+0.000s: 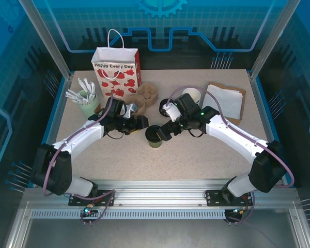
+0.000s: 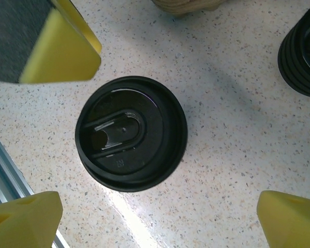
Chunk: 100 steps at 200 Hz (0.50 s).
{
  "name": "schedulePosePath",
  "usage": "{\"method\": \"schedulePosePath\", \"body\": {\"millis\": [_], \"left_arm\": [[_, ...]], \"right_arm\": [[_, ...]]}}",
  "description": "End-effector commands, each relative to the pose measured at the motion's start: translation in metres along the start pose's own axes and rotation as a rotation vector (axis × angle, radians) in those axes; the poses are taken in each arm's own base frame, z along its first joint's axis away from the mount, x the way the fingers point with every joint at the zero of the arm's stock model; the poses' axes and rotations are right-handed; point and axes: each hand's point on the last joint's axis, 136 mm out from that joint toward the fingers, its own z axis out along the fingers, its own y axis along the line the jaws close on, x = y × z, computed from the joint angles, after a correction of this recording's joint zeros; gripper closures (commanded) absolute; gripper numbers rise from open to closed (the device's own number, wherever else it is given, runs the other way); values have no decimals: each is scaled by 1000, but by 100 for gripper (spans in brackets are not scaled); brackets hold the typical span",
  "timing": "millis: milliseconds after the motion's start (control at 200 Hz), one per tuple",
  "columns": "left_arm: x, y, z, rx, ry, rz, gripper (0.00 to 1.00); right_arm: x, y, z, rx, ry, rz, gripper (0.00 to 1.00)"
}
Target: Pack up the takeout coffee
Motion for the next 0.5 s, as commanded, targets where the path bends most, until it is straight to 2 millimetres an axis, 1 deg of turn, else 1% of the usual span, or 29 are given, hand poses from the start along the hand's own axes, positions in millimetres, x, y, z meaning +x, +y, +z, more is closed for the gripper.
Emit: {"method": "schedulePosePath", "body": {"millis": [0,145,285,425,495], "left_arm": [[9,-8,12,50,67,0,23],[16,-5,21,35,104,11,24],[21,-1,27,35,123,0,30],[22,-7,31,50,129,3,36],[23,-10,32,61,131,3,37]], "right_arm": [[8,0,-6,-16,9,29,3],[11,-4,-9,-6,6,36,3],[12,-5,-10,-5,7,39,3],[14,-6,-11,-1,8,41,3],[14,-7,-12,2,9,42,3]]}}
